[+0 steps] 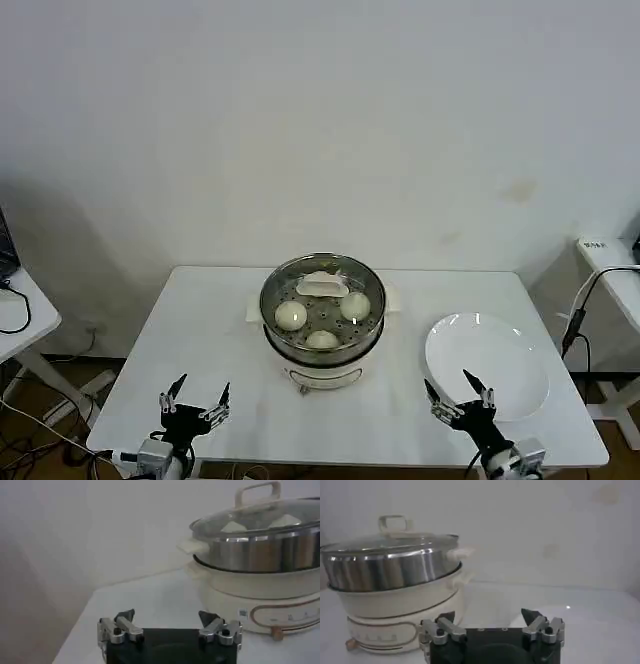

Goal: Take steamed baozi put them in steamer then cover it.

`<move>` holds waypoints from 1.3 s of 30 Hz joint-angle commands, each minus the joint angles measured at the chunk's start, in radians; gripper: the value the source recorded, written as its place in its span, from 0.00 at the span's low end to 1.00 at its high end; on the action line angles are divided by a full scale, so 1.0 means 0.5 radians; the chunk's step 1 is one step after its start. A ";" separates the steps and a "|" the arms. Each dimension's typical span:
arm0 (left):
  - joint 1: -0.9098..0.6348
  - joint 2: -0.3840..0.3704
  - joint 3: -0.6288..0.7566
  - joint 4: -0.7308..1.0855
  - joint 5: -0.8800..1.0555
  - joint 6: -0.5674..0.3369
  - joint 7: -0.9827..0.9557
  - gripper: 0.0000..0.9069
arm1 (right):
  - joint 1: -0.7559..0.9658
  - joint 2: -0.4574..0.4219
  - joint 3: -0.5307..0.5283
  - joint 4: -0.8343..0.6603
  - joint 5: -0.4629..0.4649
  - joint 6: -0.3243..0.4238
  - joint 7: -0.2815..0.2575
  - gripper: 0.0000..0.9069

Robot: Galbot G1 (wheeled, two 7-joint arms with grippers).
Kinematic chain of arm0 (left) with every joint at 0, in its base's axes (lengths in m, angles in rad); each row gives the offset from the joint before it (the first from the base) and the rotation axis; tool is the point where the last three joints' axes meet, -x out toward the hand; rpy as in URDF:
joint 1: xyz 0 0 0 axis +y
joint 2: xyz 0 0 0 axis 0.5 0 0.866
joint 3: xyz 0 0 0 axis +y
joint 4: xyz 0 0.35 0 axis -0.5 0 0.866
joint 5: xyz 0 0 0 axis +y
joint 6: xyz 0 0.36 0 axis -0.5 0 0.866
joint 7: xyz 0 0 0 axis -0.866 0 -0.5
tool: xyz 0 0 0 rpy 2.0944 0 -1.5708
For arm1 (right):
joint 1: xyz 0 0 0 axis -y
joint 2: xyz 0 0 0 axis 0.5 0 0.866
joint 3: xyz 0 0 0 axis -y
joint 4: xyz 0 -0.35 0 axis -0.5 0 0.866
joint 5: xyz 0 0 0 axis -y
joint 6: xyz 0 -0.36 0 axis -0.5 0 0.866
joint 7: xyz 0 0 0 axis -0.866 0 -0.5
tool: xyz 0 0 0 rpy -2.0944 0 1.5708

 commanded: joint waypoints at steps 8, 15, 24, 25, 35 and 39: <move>0.032 -0.001 -0.006 0.012 -0.024 -0.002 -0.010 1.00 | -0.042 0.019 -0.015 0.039 -0.047 -0.016 0.161 1.00; 0.028 -0.004 0.001 0.021 -0.022 0.000 -0.008 1.00 | -0.055 0.017 0.000 0.038 -0.037 -0.011 0.148 1.00; 0.041 -0.045 0.002 0.023 -0.014 -0.002 -0.009 1.00 | -0.011 0.015 -0.006 -0.057 0.034 0.052 0.145 1.00; 0.045 -0.046 0.002 0.019 -0.012 -0.003 -0.009 1.00 | -0.006 0.018 -0.007 -0.054 0.033 0.052 0.153 1.00; 0.046 -0.043 -0.004 0.007 -0.013 -0.004 -0.006 1.00 | 0.012 0.003 0.053 -0.024 0.033 -0.017 0.078 1.00; 0.041 -0.060 -0.011 -0.026 -0.015 -0.004 -0.004 1.00 | 0.016 0.015 0.042 -0.044 -0.008 -0.007 0.059 1.00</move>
